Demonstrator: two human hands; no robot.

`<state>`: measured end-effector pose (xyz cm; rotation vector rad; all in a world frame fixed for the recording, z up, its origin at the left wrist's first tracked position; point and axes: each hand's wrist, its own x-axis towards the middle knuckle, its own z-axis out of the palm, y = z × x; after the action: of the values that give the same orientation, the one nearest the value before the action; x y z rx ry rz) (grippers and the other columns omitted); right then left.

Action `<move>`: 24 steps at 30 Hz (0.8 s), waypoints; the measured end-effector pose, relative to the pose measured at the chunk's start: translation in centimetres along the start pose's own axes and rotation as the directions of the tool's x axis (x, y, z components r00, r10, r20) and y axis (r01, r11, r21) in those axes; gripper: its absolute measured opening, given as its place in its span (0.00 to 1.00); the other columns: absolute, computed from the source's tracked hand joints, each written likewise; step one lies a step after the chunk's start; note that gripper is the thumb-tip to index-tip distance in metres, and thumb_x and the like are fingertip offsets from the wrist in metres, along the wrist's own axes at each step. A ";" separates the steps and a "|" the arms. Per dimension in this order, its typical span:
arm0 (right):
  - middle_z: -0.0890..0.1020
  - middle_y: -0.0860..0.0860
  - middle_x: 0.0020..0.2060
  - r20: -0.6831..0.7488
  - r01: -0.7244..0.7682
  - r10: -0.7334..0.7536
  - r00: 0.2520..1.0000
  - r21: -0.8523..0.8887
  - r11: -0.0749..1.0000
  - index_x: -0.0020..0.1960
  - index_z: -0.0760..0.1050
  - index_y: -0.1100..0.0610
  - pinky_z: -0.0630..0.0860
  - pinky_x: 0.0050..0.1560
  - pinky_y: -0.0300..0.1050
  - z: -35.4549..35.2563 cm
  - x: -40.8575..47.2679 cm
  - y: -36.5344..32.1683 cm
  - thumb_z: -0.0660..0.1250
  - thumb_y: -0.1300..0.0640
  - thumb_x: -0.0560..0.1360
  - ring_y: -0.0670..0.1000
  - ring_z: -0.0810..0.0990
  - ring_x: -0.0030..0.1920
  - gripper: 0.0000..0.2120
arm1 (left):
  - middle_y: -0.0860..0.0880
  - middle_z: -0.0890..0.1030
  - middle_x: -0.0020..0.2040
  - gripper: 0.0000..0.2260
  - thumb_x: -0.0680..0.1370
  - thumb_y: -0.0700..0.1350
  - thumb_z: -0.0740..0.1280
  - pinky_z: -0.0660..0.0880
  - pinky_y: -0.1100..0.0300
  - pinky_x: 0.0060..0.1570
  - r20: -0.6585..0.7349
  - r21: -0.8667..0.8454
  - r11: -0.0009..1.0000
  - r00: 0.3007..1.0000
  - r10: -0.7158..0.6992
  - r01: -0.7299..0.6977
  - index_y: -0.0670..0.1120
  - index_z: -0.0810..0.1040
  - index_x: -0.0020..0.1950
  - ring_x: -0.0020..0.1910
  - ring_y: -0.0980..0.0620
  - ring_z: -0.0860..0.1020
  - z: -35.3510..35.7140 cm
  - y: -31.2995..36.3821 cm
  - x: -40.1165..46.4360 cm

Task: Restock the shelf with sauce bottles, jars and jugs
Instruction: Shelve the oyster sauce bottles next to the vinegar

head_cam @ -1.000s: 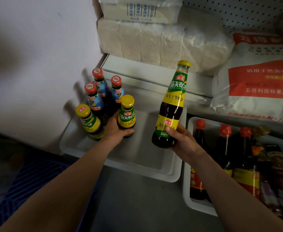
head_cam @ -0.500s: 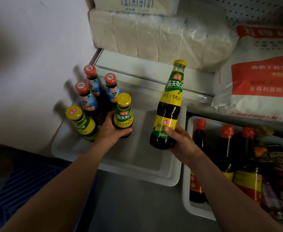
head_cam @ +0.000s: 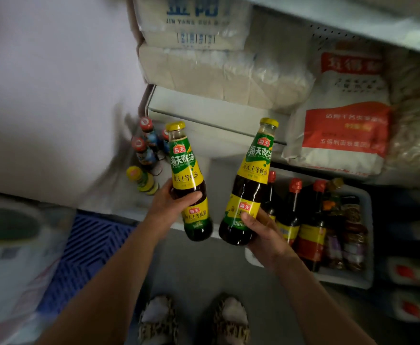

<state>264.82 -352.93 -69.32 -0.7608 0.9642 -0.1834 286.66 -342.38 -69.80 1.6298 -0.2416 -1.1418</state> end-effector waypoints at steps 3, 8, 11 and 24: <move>0.80 0.59 0.65 0.009 -0.023 0.023 1.000 0.022 0.999 0.71 0.72 0.55 0.77 0.63 0.63 2.8 -6.7 -3.0 0.85 0.45 0.59 0.62 0.79 0.65 0.45 | 0.52 0.84 0.53 0.18 0.72 0.41 0.75 0.77 0.68 0.40 0.005 -0.002 1.000 1.000 -0.023 0.023 0.47 0.78 0.61 0.50 0.57 0.83 0.3 5.7 -6.4; 0.79 0.60 0.65 0.040 -0.023 0.023 0.999 0.014 1.000 0.70 0.74 0.54 0.76 0.63 0.62 7.8 -18.7 -9.6 0.83 0.46 0.63 0.62 0.78 0.66 0.40 | 0.49 0.84 0.54 0.18 0.73 0.39 0.74 0.79 0.62 0.42 0.034 -0.027 0.999 0.999 -0.031 0.032 0.47 0.78 0.61 0.53 0.49 0.83 0.1 16.6 -16.5; 0.79 0.61 0.65 0.058 0.001 -0.001 0.998 -0.006 1.000 0.70 0.74 0.57 0.74 0.66 0.66 10.6 -25.2 -14.3 0.82 0.47 0.64 0.64 0.78 0.66 0.38 | 0.49 0.84 0.53 0.17 0.71 0.43 0.76 0.79 0.57 0.47 0.076 -0.024 1.000 0.997 0.003 -0.001 0.51 0.79 0.59 0.54 0.49 0.83 0.2 24.1 -22.1; 0.78 0.67 0.63 0.190 0.420 -0.404 0.895 -0.053 0.906 0.67 0.76 0.62 0.75 0.62 0.70 15.9 -40.9 -38.1 0.84 0.47 0.62 0.70 0.77 0.64 0.39 | 0.46 0.85 0.52 0.27 0.62 0.52 0.78 0.78 0.48 0.54 0.113 -0.077 0.926 0.919 0.377 -0.370 0.47 0.80 0.59 0.51 0.47 0.84 5.6 53.1 -34.8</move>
<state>260.81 -353.92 -11.43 -1.0478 0.6365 -0.4373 284.37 -344.38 -6.14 1.3896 -0.5747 -0.9458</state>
